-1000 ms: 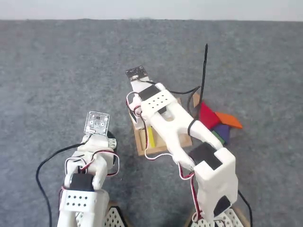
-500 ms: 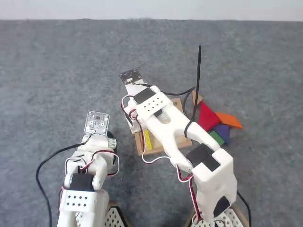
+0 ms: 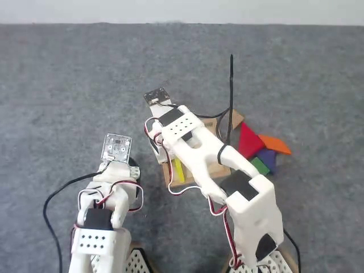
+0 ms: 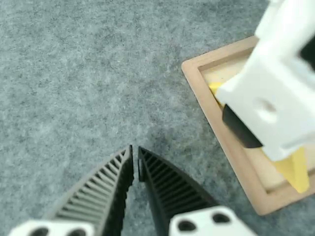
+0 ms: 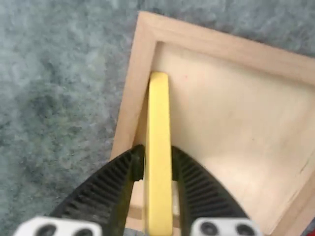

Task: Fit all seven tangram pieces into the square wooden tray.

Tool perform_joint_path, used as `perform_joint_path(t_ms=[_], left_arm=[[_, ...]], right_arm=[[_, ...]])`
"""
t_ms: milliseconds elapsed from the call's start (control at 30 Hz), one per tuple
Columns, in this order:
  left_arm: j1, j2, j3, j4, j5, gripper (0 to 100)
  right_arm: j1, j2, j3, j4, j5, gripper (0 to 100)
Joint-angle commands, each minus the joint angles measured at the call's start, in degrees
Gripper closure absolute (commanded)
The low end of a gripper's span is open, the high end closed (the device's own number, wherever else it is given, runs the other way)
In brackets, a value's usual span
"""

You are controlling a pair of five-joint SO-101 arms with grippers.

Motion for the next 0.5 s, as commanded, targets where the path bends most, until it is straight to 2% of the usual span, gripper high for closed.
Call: perform_joint_path(t_ms=[0,467], left_arm=[[-0.18,-0.97,-0.48,0.26,0.35,98],[-0.18,-0.97,-0.48,0.26,0.35,98]], right_arm=[[0.22,-1.80,-2.90,-1.36,-0.44,80.4],[11.12,-7.60,-1.23,-1.19,-0.44,80.0]])
